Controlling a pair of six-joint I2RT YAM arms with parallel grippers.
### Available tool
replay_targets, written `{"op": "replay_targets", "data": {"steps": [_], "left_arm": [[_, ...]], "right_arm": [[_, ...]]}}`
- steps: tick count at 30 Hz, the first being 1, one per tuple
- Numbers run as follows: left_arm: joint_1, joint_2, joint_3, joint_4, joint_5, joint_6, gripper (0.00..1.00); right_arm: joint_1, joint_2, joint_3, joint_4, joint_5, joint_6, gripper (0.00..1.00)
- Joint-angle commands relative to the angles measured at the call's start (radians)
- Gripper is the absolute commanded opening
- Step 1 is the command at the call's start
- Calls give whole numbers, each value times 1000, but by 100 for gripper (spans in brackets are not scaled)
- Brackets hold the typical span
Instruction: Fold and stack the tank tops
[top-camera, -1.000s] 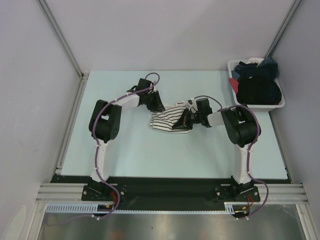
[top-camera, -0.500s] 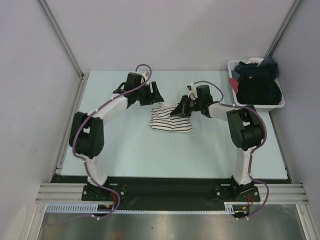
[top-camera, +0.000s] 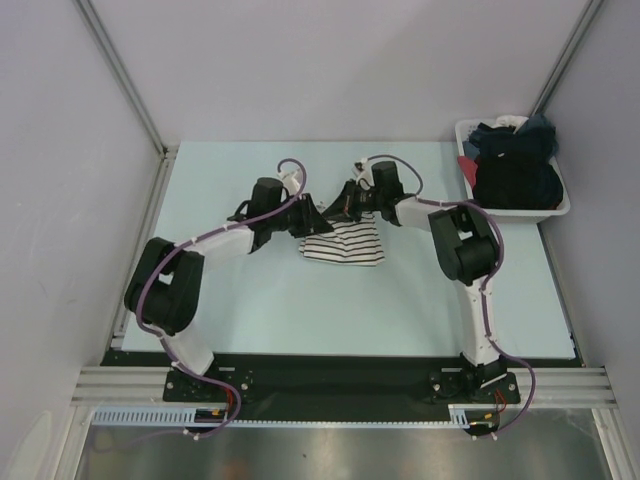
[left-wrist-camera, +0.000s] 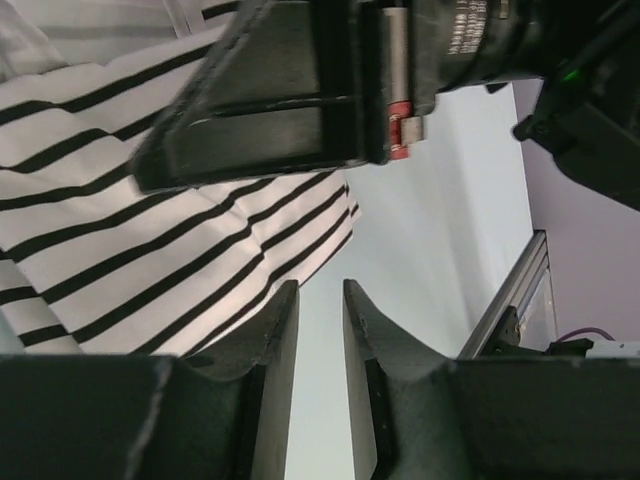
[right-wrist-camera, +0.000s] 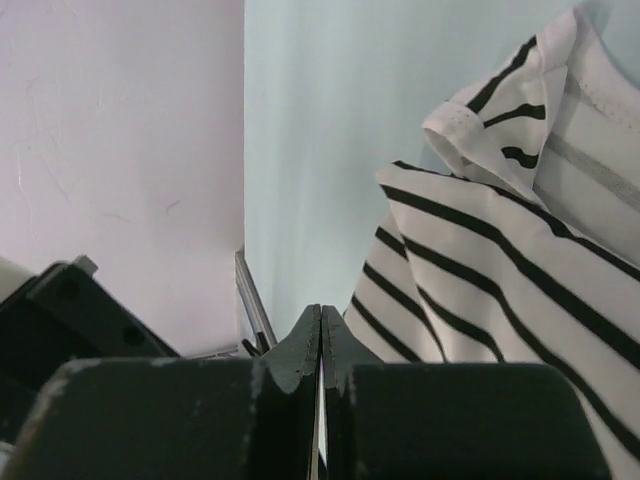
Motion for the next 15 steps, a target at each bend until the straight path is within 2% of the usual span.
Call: {"op": "replay_targets", "data": {"steps": [1, 5, 9, 13, 15], "left_arm": [[-3, 45, -31, 180, 78, -65, 29], [-15, 91, -93, 224, 75, -82, 25], [-12, 108, -189, 236, 38, -85, 24], [8, 132, -292, 394, 93, -174, 18], [8, 112, -308, 370, 73, -184, 18]], "right_arm": [[25, 80, 63, 92, -32, 105, 1], [39, 181, 119, 77, -34, 111, 0], [34, 207, 133, 55, -16, 109, 0], [31, 195, 170, -92, 58, 51, 0], [37, 192, 193, -126, 75, 33, 0]]}}
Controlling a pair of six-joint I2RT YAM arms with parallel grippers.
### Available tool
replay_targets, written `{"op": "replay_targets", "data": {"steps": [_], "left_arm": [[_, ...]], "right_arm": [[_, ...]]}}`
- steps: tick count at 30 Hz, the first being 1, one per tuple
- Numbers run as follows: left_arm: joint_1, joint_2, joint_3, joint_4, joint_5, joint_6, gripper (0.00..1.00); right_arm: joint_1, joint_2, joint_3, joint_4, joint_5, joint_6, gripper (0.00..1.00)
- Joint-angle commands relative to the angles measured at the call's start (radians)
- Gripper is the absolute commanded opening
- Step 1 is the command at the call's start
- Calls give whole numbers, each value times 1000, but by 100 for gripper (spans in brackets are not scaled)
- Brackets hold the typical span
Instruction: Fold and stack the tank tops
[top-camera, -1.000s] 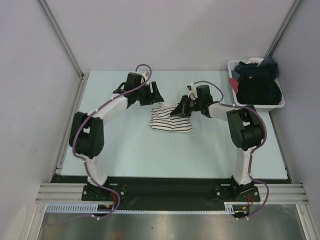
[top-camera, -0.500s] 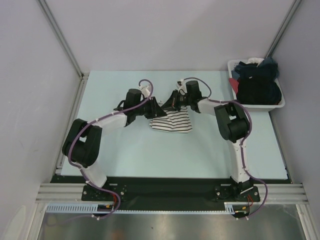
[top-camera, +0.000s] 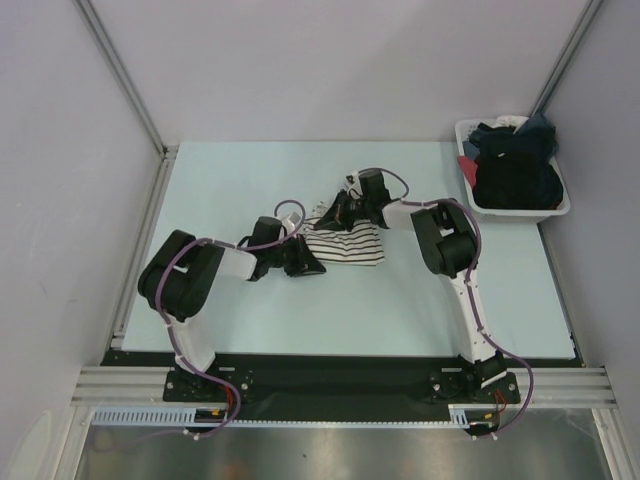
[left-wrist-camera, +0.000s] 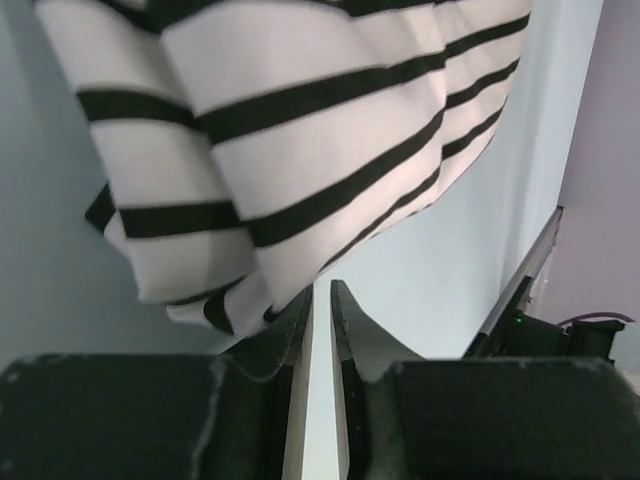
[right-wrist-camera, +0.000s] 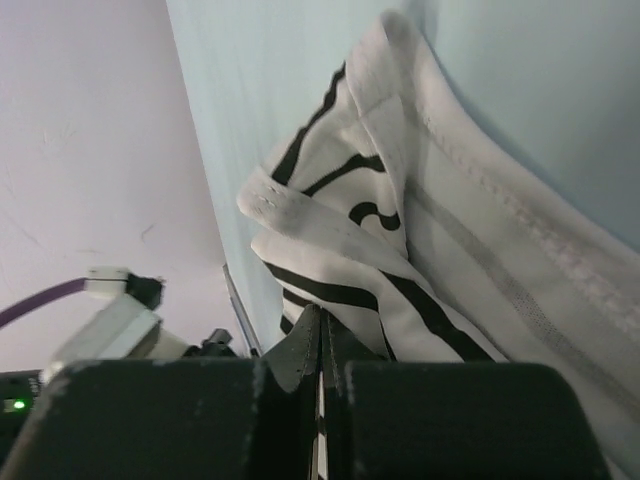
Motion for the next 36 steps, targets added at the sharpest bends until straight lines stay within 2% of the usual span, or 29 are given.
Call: {"op": "replay_targets", "data": {"steps": [1, 5, 10, 12, 18, 23, 25, 30, 35, 36], "left_arm": [[6, -25, -18, 73, 10, -59, 17], [5, -43, -29, 12, -22, -72, 11], [11, 6, -56, 110, 12, -108, 9], [3, -34, -79, 121, 4, -101, 10], [-6, -196, -64, 10, -19, -33, 12], [-6, -273, 52, -79, -23, 20, 14], [-4, -266, 103, -129, -31, 51, 14], [16, -126, 243, -182, -60, 94, 12], [34, 12, 197, -93, -21, 70, 8], [34, 21, 172, -27, 2, 48, 7]], "right_arm": [[1, -15, 62, -97, 51, -40, 0], [-5, -14, 47, -64, 48, -8, 0], [1, -12, 32, -41, 35, -8, 1], [-1, -25, 26, -31, 25, -9, 2], [-4, -103, 6, -15, 11, -18, 3], [1, -132, 25, -22, 8, -17, 4], [-1, -118, 41, -28, 3, -12, 4], [-1, -65, 76, -1, -9, 37, 4], [1, 24, 110, 24, -22, 60, 3], [1, 32, 113, 24, -20, 57, 3]]}}
